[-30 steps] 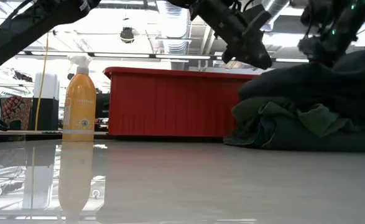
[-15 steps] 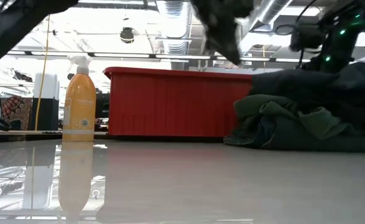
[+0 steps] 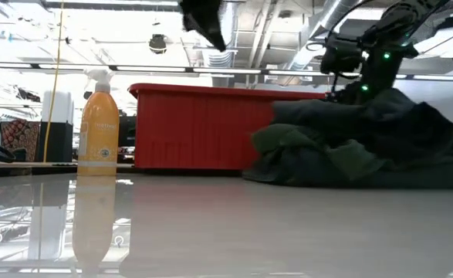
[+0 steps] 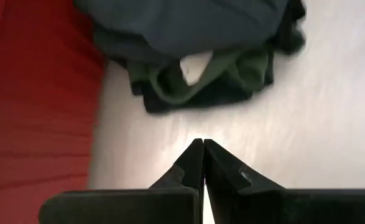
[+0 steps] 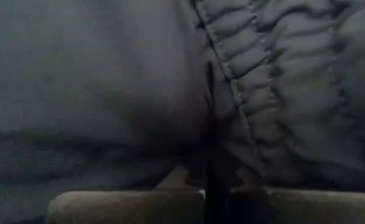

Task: Fold laundry
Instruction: Stack the black shorts on top of the black shirt

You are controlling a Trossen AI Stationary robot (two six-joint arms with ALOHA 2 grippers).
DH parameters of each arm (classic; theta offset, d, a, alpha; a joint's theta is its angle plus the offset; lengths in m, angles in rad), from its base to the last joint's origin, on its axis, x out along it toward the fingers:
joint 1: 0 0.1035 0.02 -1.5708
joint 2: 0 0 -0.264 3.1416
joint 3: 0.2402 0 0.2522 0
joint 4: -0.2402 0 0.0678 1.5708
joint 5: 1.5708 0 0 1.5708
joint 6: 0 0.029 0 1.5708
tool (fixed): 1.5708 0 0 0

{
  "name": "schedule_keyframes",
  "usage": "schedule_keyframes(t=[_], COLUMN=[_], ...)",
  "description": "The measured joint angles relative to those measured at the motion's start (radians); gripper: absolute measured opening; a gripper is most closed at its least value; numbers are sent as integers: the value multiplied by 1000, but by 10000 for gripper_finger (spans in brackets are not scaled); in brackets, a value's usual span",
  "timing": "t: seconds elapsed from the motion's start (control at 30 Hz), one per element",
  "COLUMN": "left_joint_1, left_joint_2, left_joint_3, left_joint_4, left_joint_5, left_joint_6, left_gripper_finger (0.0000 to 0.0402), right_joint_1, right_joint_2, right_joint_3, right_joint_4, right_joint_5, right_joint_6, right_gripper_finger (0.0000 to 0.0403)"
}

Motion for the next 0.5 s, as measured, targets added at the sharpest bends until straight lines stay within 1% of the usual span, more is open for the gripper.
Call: schedule_keyframes(t=[0.1,0.23,0.37,0.5], left_joint_1=[-14,-33,-47,-56], left_joint_2=[-183,-375,-490,-526], left_joint_3=[-266,-526,-707,-819], left_joint_4=[205,442,590,634], left_joint_5=[0,0,1,1], left_joint_6=[-87,-237,-414,-557], left_gripper_finger=[0,0,0,0], right_joint_1=[36,108,195,229], right_joint_2=[30,123,240,308], right_joint_3=[41,138,254,396], right_joint_4=[70,103,95,66], right_joint_5=[-73,-174,-205,-220], right_joint_6=[20,29,30,22], right_gripper_finger=[15,15,15,18])
